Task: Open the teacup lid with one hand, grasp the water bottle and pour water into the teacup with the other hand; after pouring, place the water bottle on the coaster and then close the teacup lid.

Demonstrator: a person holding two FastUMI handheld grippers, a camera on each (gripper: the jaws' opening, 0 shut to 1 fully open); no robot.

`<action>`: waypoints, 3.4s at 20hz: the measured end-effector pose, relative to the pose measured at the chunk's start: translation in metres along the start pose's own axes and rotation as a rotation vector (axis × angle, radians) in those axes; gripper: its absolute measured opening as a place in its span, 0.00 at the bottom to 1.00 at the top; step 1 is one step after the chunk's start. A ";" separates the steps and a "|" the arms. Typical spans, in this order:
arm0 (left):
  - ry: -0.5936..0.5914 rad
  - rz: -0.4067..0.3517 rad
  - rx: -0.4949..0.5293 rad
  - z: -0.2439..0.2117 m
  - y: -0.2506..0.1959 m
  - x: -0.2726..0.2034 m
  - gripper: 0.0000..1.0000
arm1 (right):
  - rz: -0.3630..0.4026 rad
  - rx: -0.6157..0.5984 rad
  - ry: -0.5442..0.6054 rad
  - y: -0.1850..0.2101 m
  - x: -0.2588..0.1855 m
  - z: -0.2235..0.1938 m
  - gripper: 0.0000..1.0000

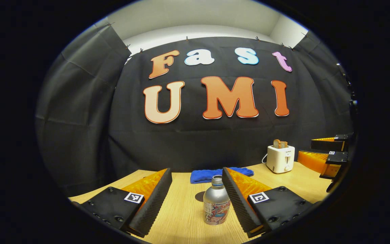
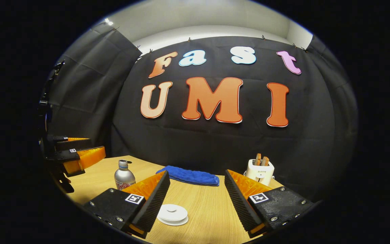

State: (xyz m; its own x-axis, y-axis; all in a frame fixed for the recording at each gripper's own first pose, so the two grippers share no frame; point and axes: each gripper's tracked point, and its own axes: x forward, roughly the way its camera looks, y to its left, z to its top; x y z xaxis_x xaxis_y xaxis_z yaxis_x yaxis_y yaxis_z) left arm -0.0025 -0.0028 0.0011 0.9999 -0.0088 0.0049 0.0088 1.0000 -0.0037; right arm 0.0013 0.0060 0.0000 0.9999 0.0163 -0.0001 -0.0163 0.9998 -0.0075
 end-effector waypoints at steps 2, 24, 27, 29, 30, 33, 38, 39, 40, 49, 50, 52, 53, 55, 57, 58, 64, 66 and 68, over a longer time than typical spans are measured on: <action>0.004 0.001 -0.003 -0.003 0.001 -0.001 1.00 | 0.009 -0.003 0.014 0.005 0.002 -0.007 0.97; 0.046 0.016 0.003 -0.032 0.023 0.002 1.00 | 0.179 0.010 0.423 0.070 0.047 -0.146 0.73; 0.052 0.013 0.000 -0.034 0.023 0.005 1.00 | 0.191 0.015 0.451 0.074 0.047 -0.152 0.53; 0.059 0.003 -0.009 -0.037 0.020 0.007 1.00 | 0.186 0.007 0.441 0.073 0.049 -0.151 0.45; 0.066 0.001 -0.014 -0.041 0.019 0.008 1.00 | 0.179 0.002 0.437 0.072 0.050 -0.151 0.42; 0.089 -0.010 -0.020 -0.048 0.015 0.011 1.00 | 0.172 0.026 0.441 0.070 0.055 -0.152 0.27; 0.129 -0.089 -0.050 -0.070 -0.010 0.013 0.97 | 0.191 0.116 0.438 0.072 0.058 -0.151 0.24; 0.137 -0.099 -0.053 -0.073 -0.014 0.014 0.94 | 0.191 0.115 0.429 0.070 0.058 -0.148 0.23; 0.142 -0.110 -0.059 -0.075 -0.018 0.015 1.00 | 0.196 0.117 0.416 0.069 0.058 -0.144 0.23; 0.222 -0.160 -0.082 -0.112 -0.045 0.028 0.98 | 0.181 0.161 0.316 0.047 0.049 -0.103 0.23; 0.239 -0.159 -0.074 -0.119 -0.047 0.030 0.98 | 0.178 0.167 0.308 0.044 0.047 -0.099 0.23; 0.265 -0.160 -0.071 -0.129 -0.052 0.036 0.98 | 0.165 0.160 0.284 0.034 0.043 -0.090 0.23; 0.275 -0.162 -0.076 -0.132 -0.054 0.038 0.98 | 0.158 0.155 0.275 0.029 0.042 -0.086 0.23; 0.291 -0.166 -0.089 -0.136 -0.057 0.040 0.98 | 0.144 0.147 0.259 0.020 0.038 -0.081 0.23; 0.308 -0.165 -0.096 -0.143 -0.059 0.044 0.98 | 0.125 0.146 0.248 0.010 0.033 -0.077 0.23; 0.319 -0.164 -0.100 -0.146 -0.058 0.046 0.98 | 0.117 0.146 0.246 0.005 0.031 -0.076 0.23; 0.335 -0.145 -0.052 -0.149 -0.057 0.057 0.86 | 0.073 0.147 0.245 -0.020 0.021 -0.079 0.23; 0.350 -0.118 0.048 -0.149 -0.049 0.059 0.82 | 0.073 0.157 0.246 -0.022 0.020 -0.078 0.23; 0.329 -0.103 0.139 -0.139 -0.044 0.068 0.80 | 0.068 0.163 0.232 -0.025 0.019 -0.074 0.23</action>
State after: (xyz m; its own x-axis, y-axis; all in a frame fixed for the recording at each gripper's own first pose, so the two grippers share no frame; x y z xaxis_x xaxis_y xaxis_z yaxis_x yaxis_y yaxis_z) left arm 0.0657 -0.0484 -0.1373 0.9423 -0.0871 -0.3233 0.1309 0.9845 0.1163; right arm 0.0207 -0.0194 -0.0734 0.9694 0.1004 -0.2239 -0.0648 0.9848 0.1609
